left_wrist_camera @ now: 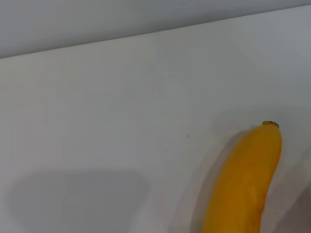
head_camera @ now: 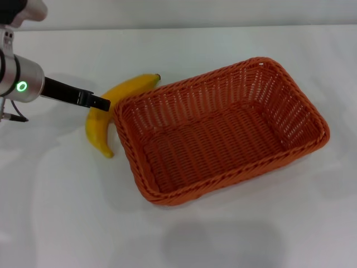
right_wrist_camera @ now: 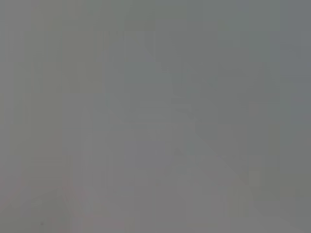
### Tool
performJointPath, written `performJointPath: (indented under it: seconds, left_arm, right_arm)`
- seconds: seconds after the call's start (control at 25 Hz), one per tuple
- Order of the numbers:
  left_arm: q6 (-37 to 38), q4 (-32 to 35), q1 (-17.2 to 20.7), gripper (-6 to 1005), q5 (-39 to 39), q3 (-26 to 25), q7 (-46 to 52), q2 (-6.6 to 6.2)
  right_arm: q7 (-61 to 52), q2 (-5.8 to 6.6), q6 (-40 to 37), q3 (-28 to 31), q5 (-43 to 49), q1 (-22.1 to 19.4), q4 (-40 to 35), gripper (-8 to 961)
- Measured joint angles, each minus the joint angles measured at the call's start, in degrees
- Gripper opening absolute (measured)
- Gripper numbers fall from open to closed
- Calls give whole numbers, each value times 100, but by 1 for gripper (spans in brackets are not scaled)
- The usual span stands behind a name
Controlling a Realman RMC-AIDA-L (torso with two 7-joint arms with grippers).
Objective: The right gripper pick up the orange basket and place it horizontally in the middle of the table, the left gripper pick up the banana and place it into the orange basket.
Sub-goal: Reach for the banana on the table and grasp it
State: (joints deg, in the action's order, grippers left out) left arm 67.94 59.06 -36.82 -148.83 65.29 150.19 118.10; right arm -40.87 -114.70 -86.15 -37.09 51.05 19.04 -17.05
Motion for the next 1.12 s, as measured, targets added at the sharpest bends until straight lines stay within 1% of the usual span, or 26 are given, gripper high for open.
performJointPath:
  seconds: [0.2, 0.6, 1.12]
  left_arm:
    - [-137, -77, -16, 786, 3, 0, -28, 15]
    - [-486, -559, -156, 776, 36, 10, -177, 45]
    - [-535, -598, -154, 762, 58, 6, -144, 71]
  right_arm:
    - [0, -6, -8, -8, 8, -5, 36, 855]
    - [-8, -9, -61, -9, 15, -25, 62, 855]
    - [-17, -17, -84, -9, 4, -25, 62, 855]
